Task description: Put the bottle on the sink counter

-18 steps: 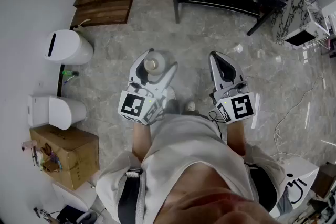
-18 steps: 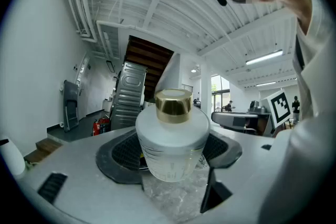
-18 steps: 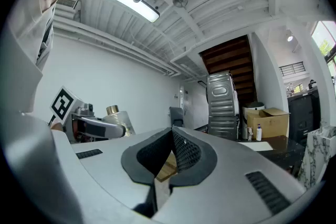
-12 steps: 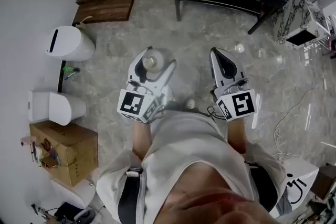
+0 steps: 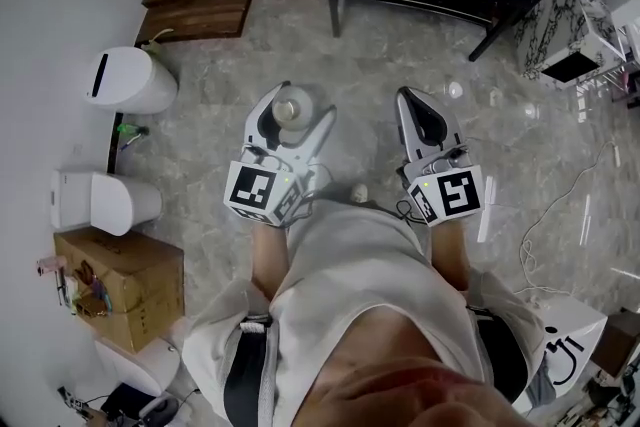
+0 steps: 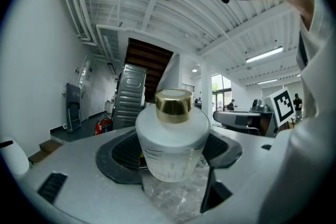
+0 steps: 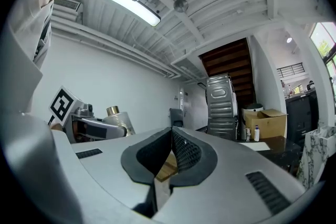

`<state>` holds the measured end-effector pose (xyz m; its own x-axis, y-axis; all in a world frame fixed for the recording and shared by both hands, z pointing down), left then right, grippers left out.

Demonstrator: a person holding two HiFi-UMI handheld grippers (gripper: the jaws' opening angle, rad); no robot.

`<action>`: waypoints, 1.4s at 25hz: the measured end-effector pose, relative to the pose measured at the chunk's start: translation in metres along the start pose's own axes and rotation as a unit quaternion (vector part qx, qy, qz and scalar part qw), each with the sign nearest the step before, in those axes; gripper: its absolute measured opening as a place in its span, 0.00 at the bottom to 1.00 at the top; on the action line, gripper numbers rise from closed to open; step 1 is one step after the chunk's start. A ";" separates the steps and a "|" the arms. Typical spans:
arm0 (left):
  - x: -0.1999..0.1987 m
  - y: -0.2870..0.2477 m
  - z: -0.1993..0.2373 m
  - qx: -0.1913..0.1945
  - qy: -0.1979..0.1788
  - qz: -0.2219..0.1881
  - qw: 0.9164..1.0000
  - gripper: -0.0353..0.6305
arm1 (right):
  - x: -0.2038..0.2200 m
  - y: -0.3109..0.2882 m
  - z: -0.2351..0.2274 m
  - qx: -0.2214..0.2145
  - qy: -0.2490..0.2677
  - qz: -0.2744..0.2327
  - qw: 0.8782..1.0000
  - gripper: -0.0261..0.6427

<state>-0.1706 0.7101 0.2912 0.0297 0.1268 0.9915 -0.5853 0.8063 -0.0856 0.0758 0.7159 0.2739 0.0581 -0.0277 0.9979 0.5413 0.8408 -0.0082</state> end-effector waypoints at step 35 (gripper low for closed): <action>-0.014 -0.162 0.142 0.037 -0.003 0.014 0.999 0.55 | 0.015 -0.192 -0.077 0.014 0.005 0.045 0.999 0.04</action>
<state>-0.1915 0.4959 0.3049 0.0089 0.1451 0.9894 -0.6442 0.7576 -0.1053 0.0376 0.5127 0.2858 0.1129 0.0436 0.9926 0.5100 0.8549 -0.0955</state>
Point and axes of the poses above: the fingertips, and each gripper's own axes: y backward along the fingers, z to its left, x out of its underside, the point moved 10 cm from there along y, backward along the fingers, and after that the axes turned 4 degrees about z, right-handed, at the moved point
